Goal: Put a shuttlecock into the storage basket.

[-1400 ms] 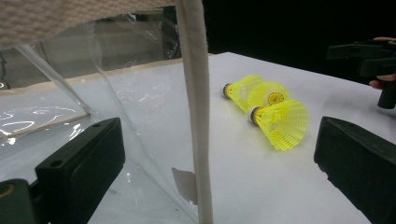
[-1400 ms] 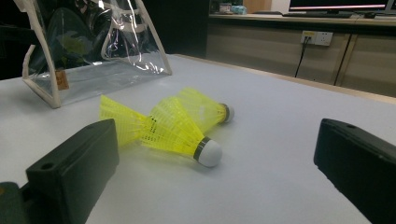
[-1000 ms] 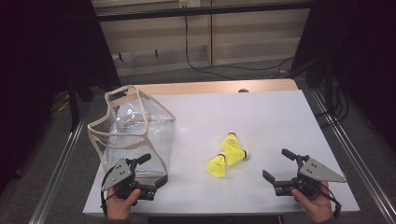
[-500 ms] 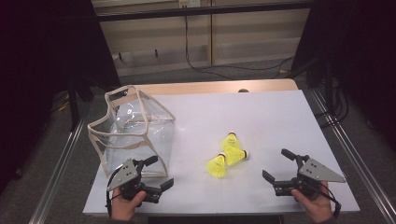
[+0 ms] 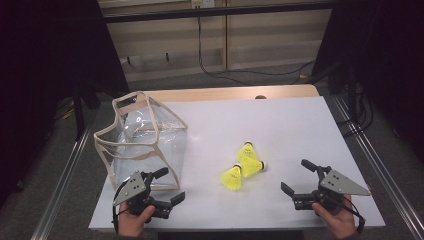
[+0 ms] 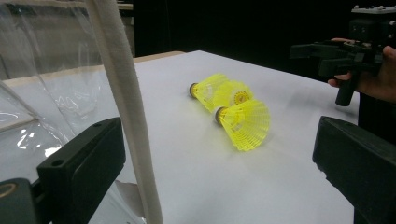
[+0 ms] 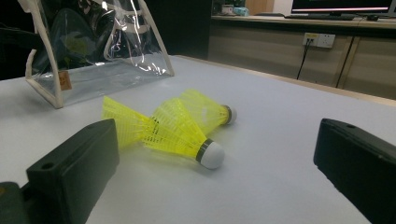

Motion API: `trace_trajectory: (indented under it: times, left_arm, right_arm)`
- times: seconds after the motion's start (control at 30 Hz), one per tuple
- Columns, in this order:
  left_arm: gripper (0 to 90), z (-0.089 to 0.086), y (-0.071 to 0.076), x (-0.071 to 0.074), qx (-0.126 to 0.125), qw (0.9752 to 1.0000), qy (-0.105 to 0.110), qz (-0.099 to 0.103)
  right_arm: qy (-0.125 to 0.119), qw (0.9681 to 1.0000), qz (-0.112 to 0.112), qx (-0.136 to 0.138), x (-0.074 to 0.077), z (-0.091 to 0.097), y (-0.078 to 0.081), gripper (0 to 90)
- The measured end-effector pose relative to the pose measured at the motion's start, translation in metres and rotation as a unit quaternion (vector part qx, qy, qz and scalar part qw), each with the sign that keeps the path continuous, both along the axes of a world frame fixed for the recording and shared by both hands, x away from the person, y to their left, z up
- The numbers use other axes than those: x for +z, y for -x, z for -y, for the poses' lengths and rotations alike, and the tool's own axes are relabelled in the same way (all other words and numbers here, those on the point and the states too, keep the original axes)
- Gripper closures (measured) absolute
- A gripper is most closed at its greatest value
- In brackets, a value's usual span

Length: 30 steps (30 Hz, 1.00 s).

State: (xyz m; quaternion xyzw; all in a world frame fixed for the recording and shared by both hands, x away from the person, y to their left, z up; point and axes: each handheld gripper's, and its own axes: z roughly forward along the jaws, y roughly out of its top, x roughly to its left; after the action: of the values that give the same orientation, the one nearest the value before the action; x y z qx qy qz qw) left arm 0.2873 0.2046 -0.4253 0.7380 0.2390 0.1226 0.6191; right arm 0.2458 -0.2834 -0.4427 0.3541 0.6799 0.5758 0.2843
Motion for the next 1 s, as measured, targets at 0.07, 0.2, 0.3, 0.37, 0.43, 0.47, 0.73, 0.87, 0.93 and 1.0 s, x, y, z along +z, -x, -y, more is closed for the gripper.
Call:
trace_trajectory:
  times: [0.07,0.2,0.3,0.37,0.43,0.47,0.73,0.87,0.93,1.0]
  left_arm:
    - [3.2,0.001,0.000,0.000,-0.009,1.0000,0.002,-0.001]
    - [2.5,0.005,0.000,0.000,-0.012,0.9999,0.006,-0.001]
    - [2.4,0.007,0.000,-0.001,-0.013,0.9999,0.004,-0.003]
    - [3.6,0.007,0.001,-0.001,-0.019,0.9998,0.006,-0.005]
    - [3.5,0.008,0.001,0.000,-0.019,0.9998,0.007,-0.006]
    - [3.5,0.008,0.001,0.000,-0.020,0.9997,0.008,-0.007]
    - [3.4,0.022,-0.001,-0.001,-0.033,0.9994,0.004,-0.009]
    - [2.8,0.030,-0.002,-0.002,-0.041,0.9990,0.002,-0.014]
    - [2.8,0.037,-0.001,-0.002,-0.047,0.9988,0.002,-0.015]
    - [2.8,0.039,-0.002,-0.002,-0.049,0.9987,0.003,-0.016]
  right_arm:
    - [0.002,1.0000,0.000,0.000,0.000,0.000,0.000,0.0]
    - [0.003,1.0000,0.000,0.000,0.000,0.000,0.000,0.0]
    - [0.003,1.0000,0.001,0.000,0.000,0.000,0.000,0.0]
    - [0.002,1.0000,0.001,0.001,0.000,0.000,0.000,0.0]
    - [0.002,1.0000,0.002,0.001,0.000,0.000,0.000,0.0]
    - [0.002,1.0000,0.002,0.000,0.000,0.000,0.000,0.0]
    - [0.003,1.0000,0.000,0.001,0.000,0.000,0.000,0.2]
    - [0.004,1.0000,0.003,0.002,0.000,0.000,-0.001,0.2]
    - [0.003,1.0000,0.001,0.004,0.000,0.000,-0.001,0.2]
    - [0.002,1.0000,-0.001,0.004,0.000,-0.001,-0.001,0.2]
